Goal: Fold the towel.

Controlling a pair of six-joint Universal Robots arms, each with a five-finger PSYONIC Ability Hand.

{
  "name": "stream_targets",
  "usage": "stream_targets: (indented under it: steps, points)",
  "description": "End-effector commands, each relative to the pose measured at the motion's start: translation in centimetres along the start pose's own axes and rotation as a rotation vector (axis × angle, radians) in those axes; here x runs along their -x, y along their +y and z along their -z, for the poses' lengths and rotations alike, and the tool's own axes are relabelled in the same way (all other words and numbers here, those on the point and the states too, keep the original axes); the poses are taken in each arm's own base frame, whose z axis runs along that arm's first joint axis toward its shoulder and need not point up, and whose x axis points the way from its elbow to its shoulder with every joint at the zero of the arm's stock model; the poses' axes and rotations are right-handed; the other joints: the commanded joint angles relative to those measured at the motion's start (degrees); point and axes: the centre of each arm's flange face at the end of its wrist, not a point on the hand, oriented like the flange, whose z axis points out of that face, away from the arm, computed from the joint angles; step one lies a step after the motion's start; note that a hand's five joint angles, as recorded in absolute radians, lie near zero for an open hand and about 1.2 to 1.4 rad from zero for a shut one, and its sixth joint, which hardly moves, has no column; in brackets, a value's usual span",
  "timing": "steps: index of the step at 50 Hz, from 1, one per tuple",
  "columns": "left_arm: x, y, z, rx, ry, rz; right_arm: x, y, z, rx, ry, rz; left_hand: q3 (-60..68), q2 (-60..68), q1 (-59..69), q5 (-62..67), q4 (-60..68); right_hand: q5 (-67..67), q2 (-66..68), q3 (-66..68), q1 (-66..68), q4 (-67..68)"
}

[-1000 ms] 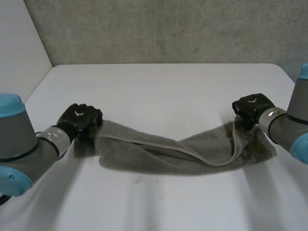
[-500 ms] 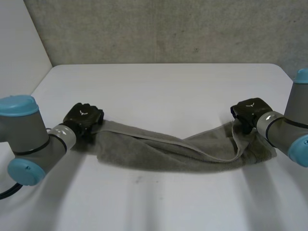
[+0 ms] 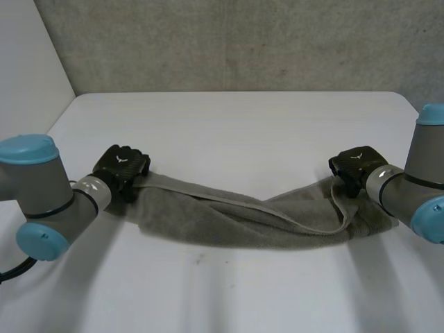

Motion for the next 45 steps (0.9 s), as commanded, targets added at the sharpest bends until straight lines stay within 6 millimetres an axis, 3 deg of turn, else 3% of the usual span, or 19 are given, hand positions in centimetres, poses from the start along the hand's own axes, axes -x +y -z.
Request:
stream_targets:
  steps: [1,7,17,20,21,22,23,25,26,28,29,30,33,37,39,40,42,44,45]
  points:
    - [0.3,0.1,-1.0,-0.013,-0.006,-0.004,0.0,-0.1,0.0,-0.003,0.001,0.001,21.96,21.97,22.02,22.0,22.01,3.34,4.54,3.78,4.54,3.56]
    - [1.3,-0.9,-2.5,-0.093,-0.048,-0.026,-0.5,-0.9,0.0,-0.031,0.016,0.007,42.51,42.52,42.57,42.55,42.56,3.34,4.54,3.78,4.54,3.56]
    - [3.2,-3.2,-4.8,-0.208,-0.111,-0.063,-2.4,-4.0,-0.8,-0.139,0.077,0.038,42.54,42.54,42.6,42.58,42.59,3.34,4.54,3.78,4.54,3.56]
    - [4.6,-5.2,-5.9,-0.277,-0.148,-0.083,-3.3,-8.8,-1.7,-0.311,0.152,0.138,42.54,42.54,42.6,42.58,42.59,3.34,4.54,3.78,4.54,3.56]
    - [5.3,-6.7,-6.3,-0.322,-0.168,-0.096,-3.3,-8.8,-1.7,-0.312,0.152,0.138,42.54,42.54,42.6,42.58,42.59,3.34,4.54,3.78,4.54,3.56]
    - [6.4,-8.7,-6.4,-0.377,-0.203,-0.11,-3.6,-10.8,-1.5,-0.38,0.183,0.166,42.54,42.54,42.6,42.58,42.59,3.34,4.54,3.78,4.54,3.56]
    - [6.4,-8.7,-6.4,-0.378,-0.203,-0.11,-3.6,-10.8,-1.5,-0.381,0.183,0.167,42.54,42.54,42.6,42.58,42.59,3.34,4.54,3.78,4.54,3.56]
    - [9.4,-13.6,-6.0,-0.51,-0.322,-0.124,-6.3,-16.8,0.1,-0.619,0.327,0.184,42.54,42.54,42.6,42.58,42.59,3.34,4.54,3.78,4.54,3.56]
    - [9.4,-13.7,-5.9,-0.511,-0.322,-0.124,-6.3,-16.8,0.1,-0.621,0.328,0.185,42.54,42.54,42.6,42.58,42.59,3.34,4.54,3.78,4.54,3.56]
    - [12.0,-18.8,-4.2,-0.649,-0.447,-0.055,-9.0,-22.4,3.3,-0.897,0.468,0.142,42.54,42.54,42.6,42.58,42.59,3.34,4.54,3.78,4.54,3.56]
    - [12.1,-18.8,-4.2,-0.649,-0.447,-0.054,-9.0,-22.4,3.3,-0.899,0.469,0.142,42.54,42.54,42.6,42.58,42.59,3.34,4.54,3.78,4.54,3.56]
    - [13.0,-20.9,-2.9,-0.715,-0.477,0.013,-10.5,-24.4,5.4,-1.016,0.523,0.098,42.54,42.54,42.6,42.58,42.59,3.34,4.54,3.78,4.54,3.56]
    - [14.0,-22.9,-1.1,-0.792,-0.474,0.144,-11.4,-25.8,7.3,-1.119,0.52,0.004,42.54,42.54,42.6,42.58,42.59,3.34,4.54,3.78,4.54,3.56]
    - [13.8,-22.4,-1.1,-0.787,-0.43,0.237,-10.9,-24.7,6.8,-1.038,0.462,-0.023,42.54,42.54,42.6,42.58,42.59,3.34,4.54,3.78,4.54,3.56]
    - [12.6,-19.1,-2.2,-0.675,-0.398,0.277,-9.1,-22.1,4.9,-0.871,0.343,-0.027,42.54,42.54,42.6,42.58,42.59,3.34,4.54,3.78,4.54,3.56]
    - [12.6,-19.1,-2.2,-0.674,-0.398,0.277,-9.0,-22.1,4.9,-0.87,0.342,-0.027,42.54,42.54,42.6,42.58,42.59,3.34,4.54,3.78,4.54,3.56]
    - [11.9,-17.0,-2.8,-0.608,-0.379,0.287,-7.9,-20.3,3.7,-0.785,0.276,-0.029,42.54,42.54,42.6,42.58,42.59,3.34,4.54,3.78,4.54,3.56]
    - [9.9,-12.7,-3.7,-0.481,-0.314,0.306,-5.6,-17.1,1.7,-0.665,0.156,0.0,42.54,42.54,42.6,42.58,42.59,3.34,4.54,3.78,4.54,3.56]
    - [9.8,-12.7,-3.7,-0.48,-0.313,0.306,-5.6,-17.0,1.7,-0.664,0.155,0.0,42.54,42.54,42.6,42.58,42.59,3.34,4.54,3.78,4.54,3.56]
